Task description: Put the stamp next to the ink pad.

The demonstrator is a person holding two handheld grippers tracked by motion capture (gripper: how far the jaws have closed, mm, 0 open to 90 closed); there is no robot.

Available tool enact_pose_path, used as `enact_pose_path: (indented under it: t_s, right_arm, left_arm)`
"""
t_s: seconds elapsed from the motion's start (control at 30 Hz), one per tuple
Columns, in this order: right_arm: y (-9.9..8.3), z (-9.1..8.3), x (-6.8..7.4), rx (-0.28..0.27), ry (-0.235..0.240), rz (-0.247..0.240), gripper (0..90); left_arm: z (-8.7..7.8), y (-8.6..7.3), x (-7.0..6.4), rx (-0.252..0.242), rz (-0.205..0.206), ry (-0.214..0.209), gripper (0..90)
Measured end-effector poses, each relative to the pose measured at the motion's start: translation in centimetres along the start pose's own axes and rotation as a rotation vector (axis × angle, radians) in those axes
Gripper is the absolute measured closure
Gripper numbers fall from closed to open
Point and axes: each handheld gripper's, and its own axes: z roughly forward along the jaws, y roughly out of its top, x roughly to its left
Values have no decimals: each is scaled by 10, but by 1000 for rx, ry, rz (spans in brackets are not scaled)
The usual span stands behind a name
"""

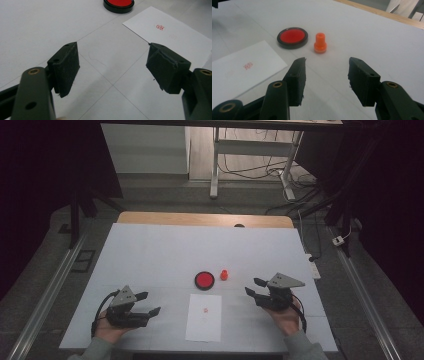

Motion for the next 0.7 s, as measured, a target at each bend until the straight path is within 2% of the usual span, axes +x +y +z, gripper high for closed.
enact_pose_path:
  t_s: [0.4,0.7]
  right_arm:
    - [-31,-47,-11,19,-34,14,472]
    - [-48,-58,-12,67,-30,-1,470]
  left_arm:
    - [0,-1,2,3,-11,9,265]
    - [0,-1,2,5,-12,14,265]
